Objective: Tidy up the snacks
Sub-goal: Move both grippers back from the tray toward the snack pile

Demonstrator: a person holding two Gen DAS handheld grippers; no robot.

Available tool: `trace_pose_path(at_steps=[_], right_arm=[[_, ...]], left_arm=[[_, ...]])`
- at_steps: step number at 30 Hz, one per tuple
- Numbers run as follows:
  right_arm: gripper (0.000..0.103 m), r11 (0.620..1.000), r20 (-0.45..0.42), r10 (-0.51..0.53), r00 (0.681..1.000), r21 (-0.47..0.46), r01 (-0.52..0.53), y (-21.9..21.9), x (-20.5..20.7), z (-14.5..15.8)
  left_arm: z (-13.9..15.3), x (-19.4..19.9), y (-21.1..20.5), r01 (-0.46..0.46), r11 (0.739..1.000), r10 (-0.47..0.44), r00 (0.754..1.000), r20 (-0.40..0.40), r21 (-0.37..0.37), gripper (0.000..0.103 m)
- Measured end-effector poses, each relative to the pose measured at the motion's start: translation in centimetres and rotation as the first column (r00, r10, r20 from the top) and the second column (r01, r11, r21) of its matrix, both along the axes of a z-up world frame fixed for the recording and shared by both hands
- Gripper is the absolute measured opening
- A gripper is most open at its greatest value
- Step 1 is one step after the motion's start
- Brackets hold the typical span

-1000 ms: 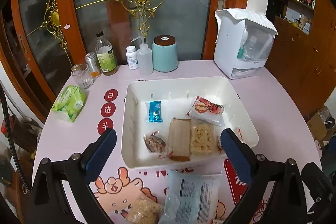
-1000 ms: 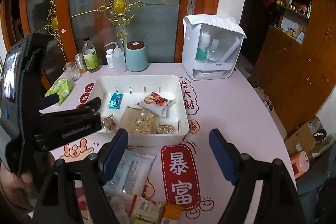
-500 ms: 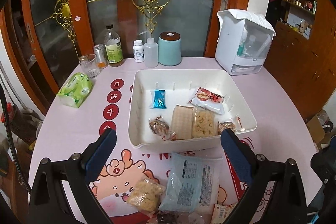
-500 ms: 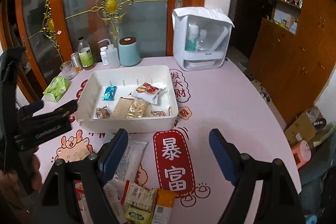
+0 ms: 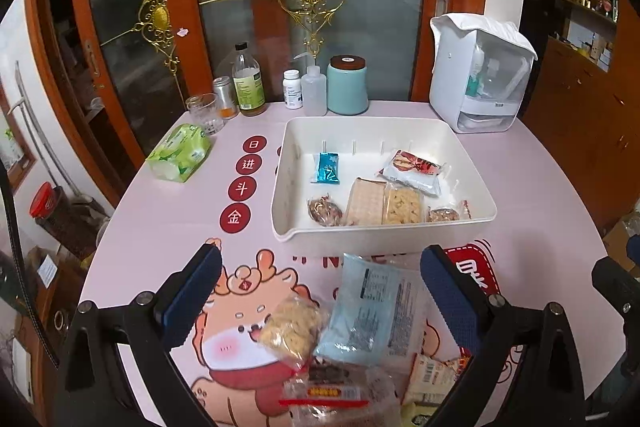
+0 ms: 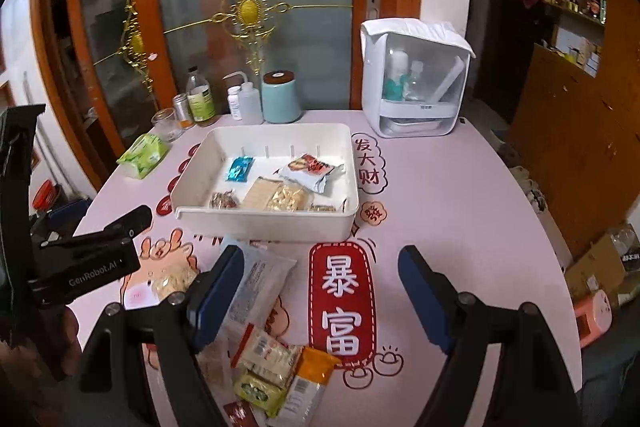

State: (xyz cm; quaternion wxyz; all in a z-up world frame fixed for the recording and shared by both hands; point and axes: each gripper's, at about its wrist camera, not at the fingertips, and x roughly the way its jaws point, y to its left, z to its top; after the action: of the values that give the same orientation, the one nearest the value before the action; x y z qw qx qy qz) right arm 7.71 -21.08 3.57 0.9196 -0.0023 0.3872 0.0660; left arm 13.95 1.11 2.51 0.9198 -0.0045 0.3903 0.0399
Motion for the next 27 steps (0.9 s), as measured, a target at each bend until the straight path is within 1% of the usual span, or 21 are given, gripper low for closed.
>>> trace_pose_path(at_steps=[6, 8, 9, 12, 14, 18, 22, 25, 27], right_arm=[[0.08, 0.999, -0.041, 0.035, 0.999, 0.009, -0.034, -2.2, -2.8, -3.8], [0.08, 0.998, -0.061, 0.054, 0.997, 0.023, -0.053, -2.7, -3.4, -5.3], [0.08, 0.998, -0.085, 0.065, 0.994, 0.033, -0.062, -2.9, -3.7, -6.4], [0.08, 0.996, -0.132, 0.087, 0.987, 0.032, -0.084, -3.1, -4.4, -8.9], [0.08, 0.995, -0.152, 0.104, 0.983, 0.03, -0.1, -3.2, -4.9, -10.3], [0.08, 0.991, -0.225, 0.129, 0.966, 0.049, -0.121, -3.4, -5.6, -13.2], [0.08, 0.989, -0.294, 0.149, 0.944, 0.066, -0.136, -2.9, -5.8, -15.5], [0.08, 0.988, -0.353, 0.153, 0.923, 0.083, -0.132, -1.9, -5.3, -17.5], [0.08, 0.987, -0.39, 0.155, 0.908, 0.092, -0.129, -1.2, -4.7, -18.8]], left_arm=[[-0.8, -4.0, -0.8, -0.04, 0.999, 0.04, 0.999, -0.005, -0.022, 0.099], [-1.2, -5.8, -0.9, -0.053, 0.999, 0.053, 0.999, -0.004, -0.005, 0.099], [-1.5, -6.5, -0.9, -0.054, 0.999, 0.054, 0.999, -0.006, 0.005, 0.099], [-2.6, -8.7, -0.7, -0.075, 0.996, 0.076, 0.997, -0.031, 0.047, 0.099], [-3.7, -10.1, -0.3, -0.088, 0.995, 0.091, 0.994, -0.055, 0.054, 0.099], [-5.8, -12.4, 0.1, -0.097, 0.993, 0.103, 0.988, -0.118, 0.063, 0.099], [-8.4, -14.2, -0.1, -0.075, 0.997, 0.08, 0.976, -0.203, 0.035, 0.099], [-10.3, -14.8, -1.0, -0.015, 1.0, 0.012, 0.964, -0.267, -0.01, 0.099], [-11.4, -15.0, -1.9, 0.012, 1.0, -0.019, 0.957, -0.291, -0.025, 0.099]])
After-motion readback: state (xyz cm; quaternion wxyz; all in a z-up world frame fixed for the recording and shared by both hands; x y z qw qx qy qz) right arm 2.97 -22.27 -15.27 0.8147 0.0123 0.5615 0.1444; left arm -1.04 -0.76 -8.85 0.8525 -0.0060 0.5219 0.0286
